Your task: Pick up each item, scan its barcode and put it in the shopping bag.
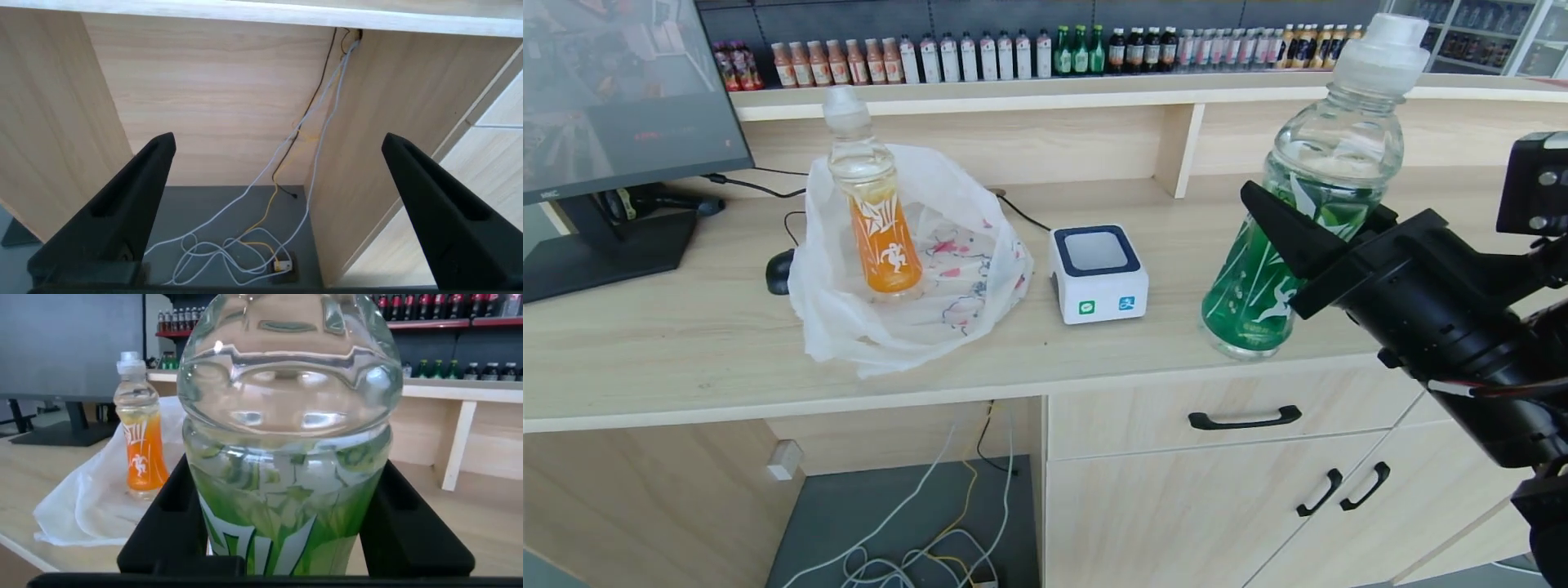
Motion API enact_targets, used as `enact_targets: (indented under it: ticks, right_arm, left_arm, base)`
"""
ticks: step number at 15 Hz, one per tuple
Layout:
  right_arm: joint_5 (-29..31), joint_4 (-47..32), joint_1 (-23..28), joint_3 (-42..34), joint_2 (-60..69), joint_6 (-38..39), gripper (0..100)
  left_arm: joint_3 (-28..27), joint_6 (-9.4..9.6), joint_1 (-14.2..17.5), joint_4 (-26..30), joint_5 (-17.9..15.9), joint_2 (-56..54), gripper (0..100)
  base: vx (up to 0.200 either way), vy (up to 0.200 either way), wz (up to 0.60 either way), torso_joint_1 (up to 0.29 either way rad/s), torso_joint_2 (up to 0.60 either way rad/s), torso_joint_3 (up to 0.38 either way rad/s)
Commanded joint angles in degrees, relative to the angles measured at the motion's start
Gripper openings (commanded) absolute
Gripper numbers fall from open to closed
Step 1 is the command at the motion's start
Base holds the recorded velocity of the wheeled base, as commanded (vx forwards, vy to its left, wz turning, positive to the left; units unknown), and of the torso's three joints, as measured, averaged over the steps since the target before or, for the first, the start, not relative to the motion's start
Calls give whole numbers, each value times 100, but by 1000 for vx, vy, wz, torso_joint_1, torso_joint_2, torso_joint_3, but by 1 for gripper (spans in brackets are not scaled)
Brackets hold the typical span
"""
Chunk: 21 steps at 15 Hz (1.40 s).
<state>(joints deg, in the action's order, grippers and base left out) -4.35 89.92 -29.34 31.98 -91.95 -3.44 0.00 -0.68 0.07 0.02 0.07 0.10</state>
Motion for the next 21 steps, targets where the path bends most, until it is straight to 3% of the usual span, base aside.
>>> enact_targets:
  ticks: [1, 11, 13, 14, 16, 18, 21]
  right_arm:
    - [-4, 8, -1, 28, 37, -8, 0]
    - [-4, 8, 34, 309, 37, 80, 0]
    - [-4, 8, 113, 406, -24, 616, 0]
    - [-75, 8, 544, 705, -139, 915, 0]
    - [-277, 8, 895, 1373, -552, 1478, 0]
    - [-180, 8, 992, 2093, -912, 1987, 0]
    - [330, 8, 957, 2489, -1334, 2523, 0]
  left_arm:
    - [0, -2, 1, -2, 1, 8, 100]
    - [0, 7, 1, -2, 1, -1, 100]
    - [0, 7, 1, -2, 1, 8, 100]
    - [0, 7, 1, -2, 1, -1, 100]
    - [0, 7, 1, -2, 1, 8, 100]
    - [0, 7, 1, -2, 1, -1, 100]
    - [0, 7, 1, -2, 1, -1, 100]
  base:
    - [0, 0, 0, 0, 0, 0]
    - [0, 0, 0, 0, 0, 0]
    - [0, 0, 0, 0, 0, 0]
    - [0, 0, 0, 0, 0, 0]
    - [0, 0, 0, 0, 0, 0]
    - [0, 0, 0, 0, 0, 0]
    - [0, 0, 0, 0, 0, 0]
